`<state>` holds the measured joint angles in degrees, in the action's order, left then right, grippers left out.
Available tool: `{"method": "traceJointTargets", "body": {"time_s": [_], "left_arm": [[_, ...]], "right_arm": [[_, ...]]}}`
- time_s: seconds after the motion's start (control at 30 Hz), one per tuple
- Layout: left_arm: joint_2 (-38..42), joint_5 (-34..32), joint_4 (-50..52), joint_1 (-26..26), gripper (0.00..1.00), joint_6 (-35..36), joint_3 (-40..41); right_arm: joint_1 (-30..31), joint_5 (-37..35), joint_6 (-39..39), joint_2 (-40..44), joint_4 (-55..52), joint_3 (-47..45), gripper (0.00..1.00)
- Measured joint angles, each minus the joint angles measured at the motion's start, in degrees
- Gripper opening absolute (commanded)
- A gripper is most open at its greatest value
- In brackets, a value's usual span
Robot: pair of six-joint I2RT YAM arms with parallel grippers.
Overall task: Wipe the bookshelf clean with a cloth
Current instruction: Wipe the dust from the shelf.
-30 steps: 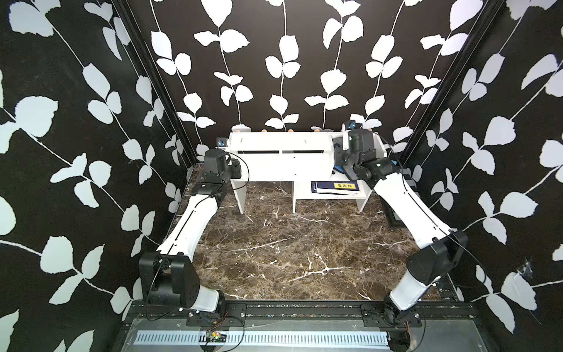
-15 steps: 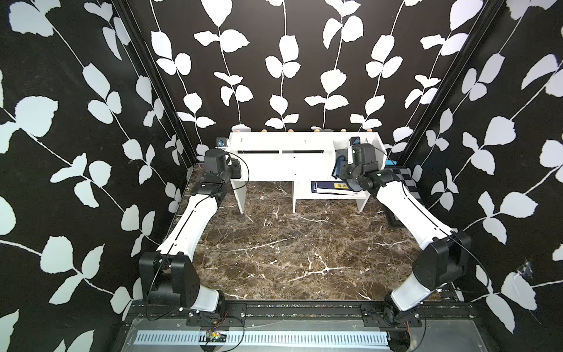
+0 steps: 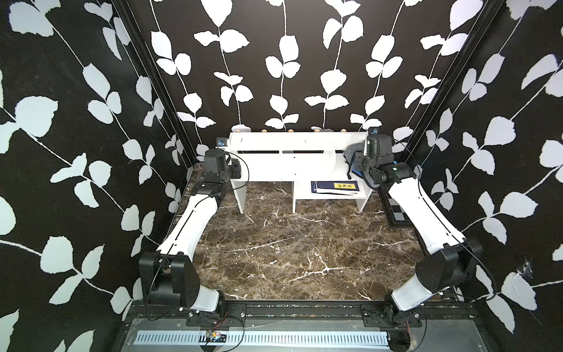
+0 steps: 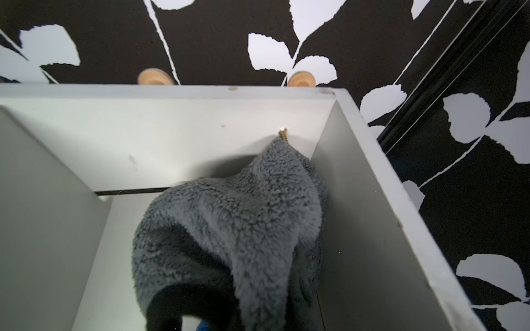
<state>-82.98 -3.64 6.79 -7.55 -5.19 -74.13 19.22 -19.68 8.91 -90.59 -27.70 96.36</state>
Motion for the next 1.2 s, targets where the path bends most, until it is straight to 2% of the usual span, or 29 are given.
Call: {"method": "traceJointTargets", "body": {"time_s": [0.17, 0.27, 0.53, 0.77, 0.87, 1.0, 1.2], "left_arm": [[0.0, 0.1, 0.0, 0.0, 0.0, 0.0, 0.0], [0.0, 0.1, 0.0, 0.0, 0.0, 0.0, 0.0], [0.0, 0.1, 0.0, 0.0, 0.0, 0.0, 0.0], [0.0, 0.2, 0.0, 0.0, 0.0, 0.0, 0.0], [0.0, 0.2, 0.0, 0.0, 0.0, 0.0, 0.0], [0.0, 0.2, 0.0, 0.0, 0.0, 0.0, 0.0], [0.0, 0.4, 0.0, 0.0, 0.0, 0.0, 0.0]], "right_arm": [[8.5, -2.9, -5.5, 3.1, 1.5, 2.4, 0.0], [10.9, -4.0, -7.6, 3.1, 2.5, 5.6, 0.0], [8.2, -9.9, -12.1, -0.6, 3.2, 12.8, 0.0], [2.3, -11.0, -11.2, -6.9, 1.2, 12.9, 0.0], [0.4, -10.3, -9.7, -8.4, -1.0, 13.2, 0.0], [-0.8, -8.0, -7.7, -11.9, -5.5, 18.4, 0.0], [2.2, -2.4, -6.6, -12.7, -7.6, 22.6, 0.0]]}}
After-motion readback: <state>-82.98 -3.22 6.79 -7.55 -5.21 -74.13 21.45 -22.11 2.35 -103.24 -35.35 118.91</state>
